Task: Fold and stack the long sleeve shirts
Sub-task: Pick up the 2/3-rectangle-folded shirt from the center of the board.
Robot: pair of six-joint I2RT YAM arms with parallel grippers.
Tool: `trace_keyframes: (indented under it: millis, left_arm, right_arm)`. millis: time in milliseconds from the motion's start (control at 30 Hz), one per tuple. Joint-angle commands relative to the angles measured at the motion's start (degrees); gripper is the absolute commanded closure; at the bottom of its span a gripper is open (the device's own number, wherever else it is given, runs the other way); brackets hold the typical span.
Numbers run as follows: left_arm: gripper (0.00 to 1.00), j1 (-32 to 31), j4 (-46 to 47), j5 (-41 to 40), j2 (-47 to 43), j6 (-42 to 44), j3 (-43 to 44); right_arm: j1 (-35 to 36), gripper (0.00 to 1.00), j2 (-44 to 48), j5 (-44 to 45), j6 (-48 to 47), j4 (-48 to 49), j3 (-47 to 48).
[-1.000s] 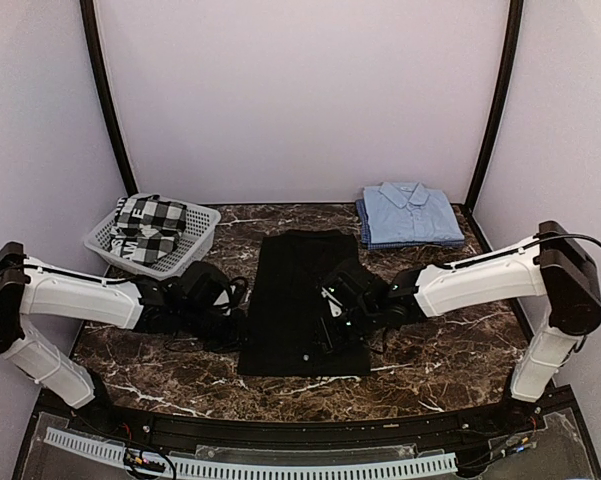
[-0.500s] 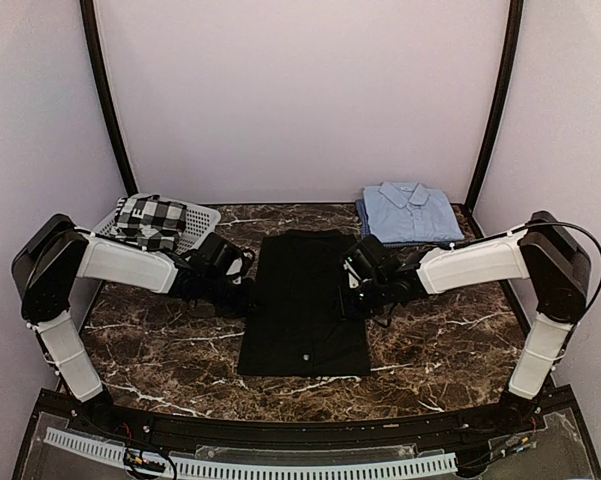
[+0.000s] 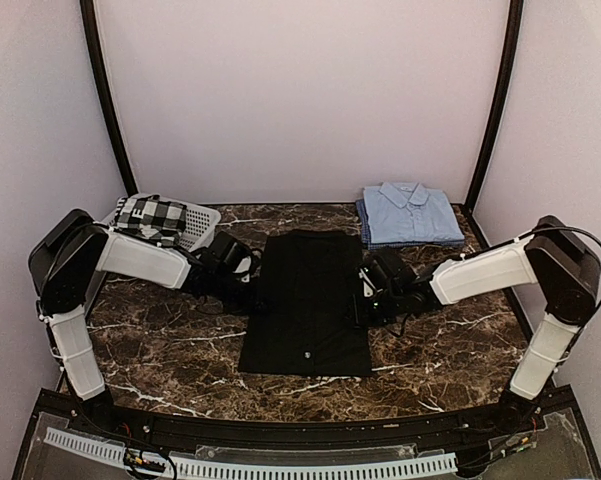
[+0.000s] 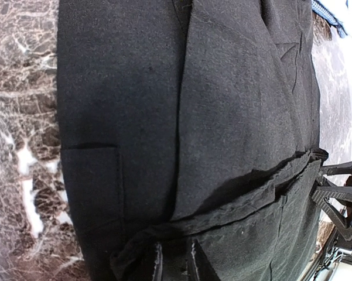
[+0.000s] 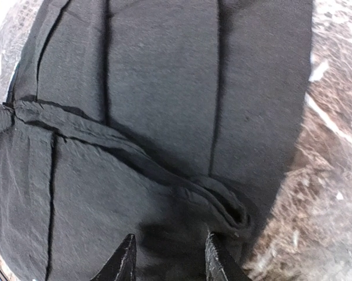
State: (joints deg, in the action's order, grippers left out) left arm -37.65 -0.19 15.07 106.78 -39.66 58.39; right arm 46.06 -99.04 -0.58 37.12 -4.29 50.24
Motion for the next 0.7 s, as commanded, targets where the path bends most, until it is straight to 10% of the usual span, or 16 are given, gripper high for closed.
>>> trace_keyframes:
  millis: [0,667]
  left_arm:
    - [0.84,1.01,-3.87,-2.74,-1.09,1.38,1.36]
    - [0.73,-0.76,-8.23,9.69,-23.44,-1.82,-14.34]
  right_arm:
    - [-0.54,0.62,3.62,1.44,-0.94,-5.29,-1.24]
    - [12.81,0.65,21.25,-3.46,12.44,-11.70,-12.03]
